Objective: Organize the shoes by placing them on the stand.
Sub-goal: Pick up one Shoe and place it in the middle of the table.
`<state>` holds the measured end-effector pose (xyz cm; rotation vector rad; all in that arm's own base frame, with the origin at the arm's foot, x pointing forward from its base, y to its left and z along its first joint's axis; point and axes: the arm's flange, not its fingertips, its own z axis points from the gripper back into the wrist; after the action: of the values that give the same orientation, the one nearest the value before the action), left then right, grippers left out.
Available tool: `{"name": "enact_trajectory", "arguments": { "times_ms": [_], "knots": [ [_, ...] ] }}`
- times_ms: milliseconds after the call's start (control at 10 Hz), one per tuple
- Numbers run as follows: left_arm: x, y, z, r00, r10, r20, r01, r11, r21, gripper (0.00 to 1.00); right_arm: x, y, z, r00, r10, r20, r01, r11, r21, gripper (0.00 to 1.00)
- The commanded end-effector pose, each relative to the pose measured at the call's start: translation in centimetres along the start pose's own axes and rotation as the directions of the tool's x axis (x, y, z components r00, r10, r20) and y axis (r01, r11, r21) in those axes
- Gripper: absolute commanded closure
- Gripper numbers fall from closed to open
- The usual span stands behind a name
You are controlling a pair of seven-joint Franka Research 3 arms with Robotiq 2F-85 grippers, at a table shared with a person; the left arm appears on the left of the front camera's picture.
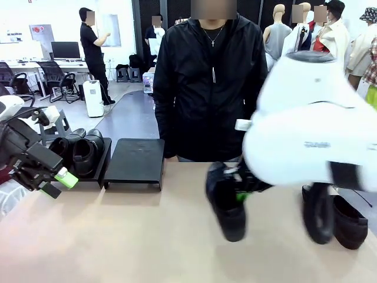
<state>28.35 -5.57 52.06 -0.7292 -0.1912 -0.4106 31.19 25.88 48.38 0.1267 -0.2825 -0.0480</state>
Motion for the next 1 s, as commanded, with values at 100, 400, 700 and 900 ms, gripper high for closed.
{"name": "enact_trajectory", "arguments": {
  "times_ms": [100, 400, 700, 900],
  "knots": [
    [0.1, 0.1, 0.1, 1.000, -0.020, 0.006, 0.020, 0.999, -0.026, 0.00, 4.7, 6.7, -5.2, 0.998, -0.010, -0.062, 0.018, 0.992, 0.126, 1.00],
    [0.1, 0.1, 0.1, 1.000, -0.020, 0.006, 0.020, 0.999, -0.026, 0.00, 4.0, 10.8, -10.5, 0.975, -0.038, -0.221, 0.087, 0.972, 0.218, 1.00],
    [0.1, 0.1, 0.1, 1.000, -0.020, 0.006, 0.020, 0.999, -0.026, 0.00, 3.4, 11.4, -14.2, 0.959, 0.001, -0.284, 0.058, 0.978, 0.200, 1.00],
    [0.1, 0.1, 0.1, 1.000, -0.020, 0.006, 0.020, 0.999, -0.026, 0.00, 3.8, 10.8, -14.6, 0.950, -0.016, -0.311, 0.086, 0.973, 0.212, 1.00]
  ]
}}
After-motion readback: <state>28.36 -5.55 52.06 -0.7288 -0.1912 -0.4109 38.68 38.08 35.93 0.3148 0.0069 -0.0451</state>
